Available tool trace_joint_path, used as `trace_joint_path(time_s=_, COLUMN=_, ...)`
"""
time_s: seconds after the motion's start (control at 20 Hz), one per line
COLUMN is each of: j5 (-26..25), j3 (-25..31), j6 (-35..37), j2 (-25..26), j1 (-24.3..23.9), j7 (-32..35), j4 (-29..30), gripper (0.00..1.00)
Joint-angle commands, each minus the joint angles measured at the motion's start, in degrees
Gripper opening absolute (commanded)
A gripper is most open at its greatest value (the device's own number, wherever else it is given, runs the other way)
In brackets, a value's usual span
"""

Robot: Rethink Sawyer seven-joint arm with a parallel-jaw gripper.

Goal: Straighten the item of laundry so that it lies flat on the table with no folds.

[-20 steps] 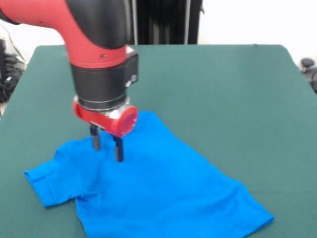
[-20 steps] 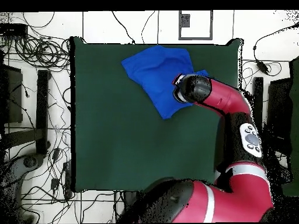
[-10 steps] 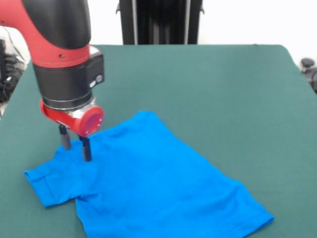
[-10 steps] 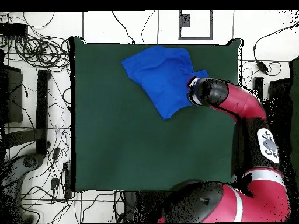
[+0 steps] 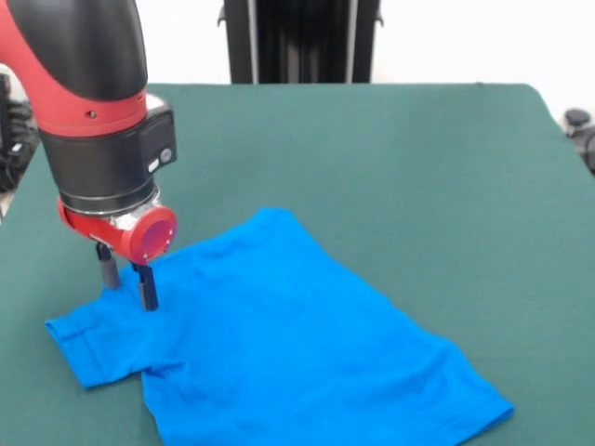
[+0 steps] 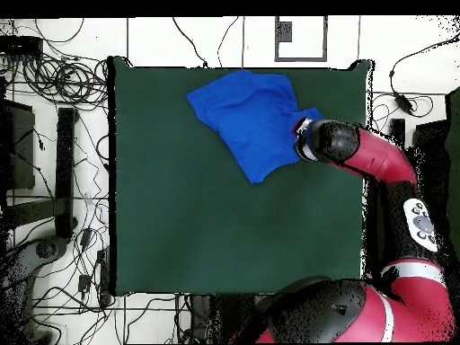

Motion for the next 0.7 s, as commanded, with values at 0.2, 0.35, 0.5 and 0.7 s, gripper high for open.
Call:
trace_joint_path(time_s=0.2, j5=-4.5, j3=9.9, j6=5.5, j2=5.0, j1=-0.8, j7=-14.7, j4=2.2, gripper=1.0)
trace_joint_path(time_s=0.35, j5=-5.5, j3=10.6, j6=4.9, j2=4.7, j1=-1.8, j7=-14.6, j4=3.4, gripper=1.0)
trace_joint_path(time_s=0.5, j5=-6.2, j3=11.2, j6=4.6, j2=4.3, j1=-2.6, j7=-14.2, j4=4.4, gripper=1.0)
trace_joint_path(time_s=0.7, j5=-7.0, j3=11.9, j6=4.8, j2=4.4, j1=-3.5, j7=-14.3, j4=4.6, gripper=1.0)
